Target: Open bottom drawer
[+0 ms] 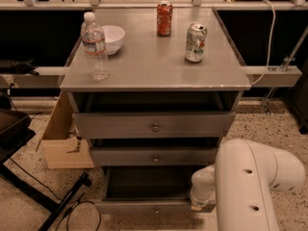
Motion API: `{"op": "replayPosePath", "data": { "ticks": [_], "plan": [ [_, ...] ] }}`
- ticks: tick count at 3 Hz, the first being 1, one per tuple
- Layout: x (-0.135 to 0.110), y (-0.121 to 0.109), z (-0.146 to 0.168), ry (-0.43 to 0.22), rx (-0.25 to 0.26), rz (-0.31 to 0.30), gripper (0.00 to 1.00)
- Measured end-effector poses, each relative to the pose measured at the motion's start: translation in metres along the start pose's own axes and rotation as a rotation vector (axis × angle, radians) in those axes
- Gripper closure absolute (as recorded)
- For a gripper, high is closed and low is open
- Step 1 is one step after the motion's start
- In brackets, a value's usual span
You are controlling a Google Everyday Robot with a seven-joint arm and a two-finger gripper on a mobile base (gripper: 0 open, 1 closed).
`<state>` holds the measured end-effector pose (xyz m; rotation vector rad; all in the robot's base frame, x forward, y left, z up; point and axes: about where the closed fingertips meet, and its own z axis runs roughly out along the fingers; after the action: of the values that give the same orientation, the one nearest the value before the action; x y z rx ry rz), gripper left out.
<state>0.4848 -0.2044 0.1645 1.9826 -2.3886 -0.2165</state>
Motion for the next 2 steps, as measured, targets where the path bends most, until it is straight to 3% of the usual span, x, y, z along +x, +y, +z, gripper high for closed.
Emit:
{"op": "replayPosePath", "data": {
  "ticks": [2],
  "plan": [
    [-0.0031, 0.0017, -0.0054, -0.018, -0.016, 0.013, 1.0]
  ]
}}
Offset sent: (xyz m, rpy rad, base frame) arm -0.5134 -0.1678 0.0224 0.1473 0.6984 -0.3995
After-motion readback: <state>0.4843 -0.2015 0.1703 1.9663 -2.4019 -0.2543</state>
